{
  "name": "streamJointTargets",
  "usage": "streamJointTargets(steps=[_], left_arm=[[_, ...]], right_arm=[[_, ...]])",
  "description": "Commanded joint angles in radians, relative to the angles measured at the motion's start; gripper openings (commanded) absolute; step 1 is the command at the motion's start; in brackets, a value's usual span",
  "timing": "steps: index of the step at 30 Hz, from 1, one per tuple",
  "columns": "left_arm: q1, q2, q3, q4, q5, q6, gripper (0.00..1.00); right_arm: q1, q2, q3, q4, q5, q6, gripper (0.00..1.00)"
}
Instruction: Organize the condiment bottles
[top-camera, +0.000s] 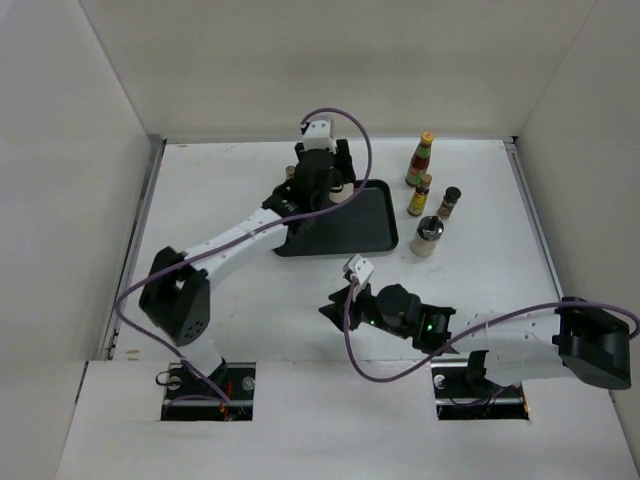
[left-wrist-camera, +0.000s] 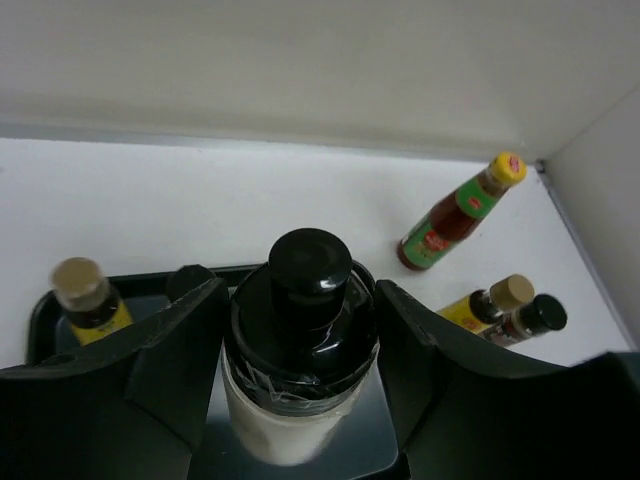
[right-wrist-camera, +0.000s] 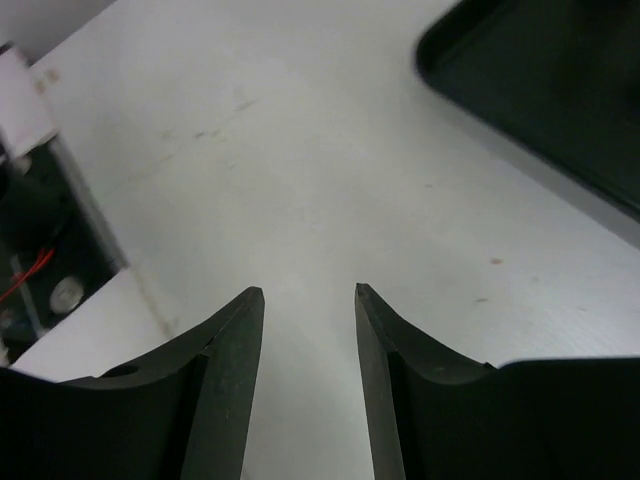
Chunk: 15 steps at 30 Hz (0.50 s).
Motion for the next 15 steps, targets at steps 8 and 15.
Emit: streamJointTargets(steps=[8, 15], left_arm=[[-0.017, 0.263, 0.235, 0.142, 0.081, 0.071, 0.33], [0.006, 0.326, 0.226, 0.211, 0.115, 0.069, 0.34]], right_arm=[[0.184, -0.253, -0.034, -0.034, 0.12, -0.047, 0.52], [0.163, -0.588, -0.146, -0.098, 0.541, 0.136, 0.44]])
